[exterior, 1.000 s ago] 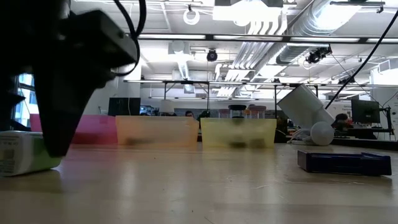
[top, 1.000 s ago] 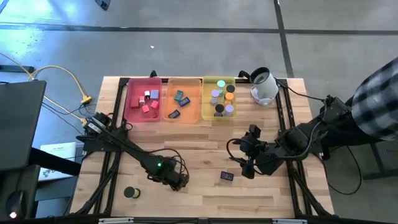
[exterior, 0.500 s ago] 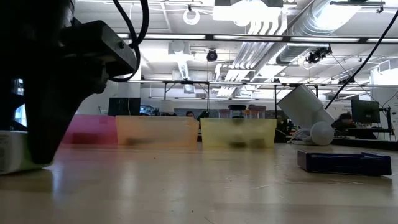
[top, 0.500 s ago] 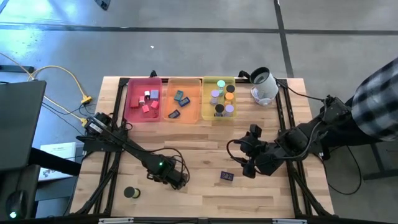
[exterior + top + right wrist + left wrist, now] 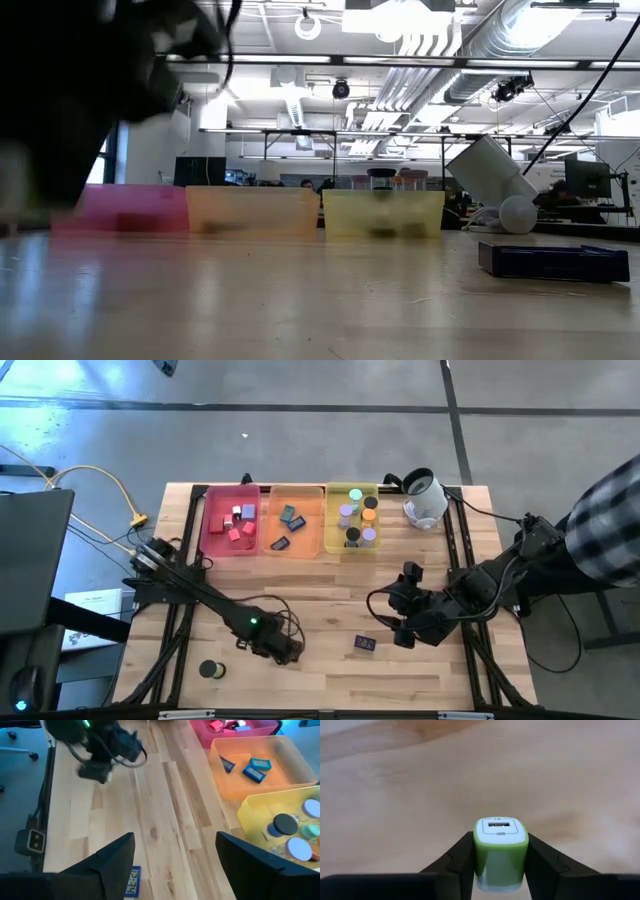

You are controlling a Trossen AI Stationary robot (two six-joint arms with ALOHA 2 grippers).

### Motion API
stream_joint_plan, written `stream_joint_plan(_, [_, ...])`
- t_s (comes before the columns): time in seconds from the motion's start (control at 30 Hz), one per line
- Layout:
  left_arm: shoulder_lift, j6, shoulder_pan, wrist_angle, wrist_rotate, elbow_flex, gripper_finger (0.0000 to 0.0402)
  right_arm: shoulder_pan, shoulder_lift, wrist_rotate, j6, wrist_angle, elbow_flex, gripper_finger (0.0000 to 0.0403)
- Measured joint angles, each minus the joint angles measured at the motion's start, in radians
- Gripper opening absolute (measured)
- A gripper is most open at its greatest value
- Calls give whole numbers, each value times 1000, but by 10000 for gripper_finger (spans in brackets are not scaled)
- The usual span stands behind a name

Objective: Pick & Place Office items
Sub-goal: Put the green charger adapter into the red bin

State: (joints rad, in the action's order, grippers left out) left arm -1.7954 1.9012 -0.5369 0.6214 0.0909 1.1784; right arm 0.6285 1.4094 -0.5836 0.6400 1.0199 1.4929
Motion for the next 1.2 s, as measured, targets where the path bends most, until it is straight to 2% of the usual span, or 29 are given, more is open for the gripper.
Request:
stream_joint_plan(0.1, [81,-59,0,2,-77,22,119,0,0,-22,-2,0,0,267])
stream_joint_plan(0.3, [316,-241,44,95,-309,33,119,-4,0,-65,-10,-3,0,267])
stream_joint_plan(0.47, [540,-440,127,203,-486,33,119,-35,0,-73,-21,2,0,267])
stream_joint_plan(0.57, [659,-566,225,261,-510,33,119,-66,0,-98,-38,17,0,267])
stream_joint_plan(0.7, [775,-662,398,397,-514,33,119,-128,0,-139,-36,18,0,267])
stream_joint_plan(0.77, [811,-682,491,483,-477,33,119,-162,0,-140,-36,17,0,267])
stream_joint_plan(0.9, [832,-764,705,669,-365,32,119,-216,0,-140,-36,16,0,267])
stream_joint_plan(1.0, [817,-859,872,787,-336,32,119,-248,0,-140,-36,16,0,267])
stream_joint_plan(1.07, [795,-958,989,802,-315,32,119,-268,0,-140,-36,16,0,267])
stream_joint_plan(1.2, [732,-1198,1215,726,-131,32,119,-302,0,-140,-41,16,0,267])
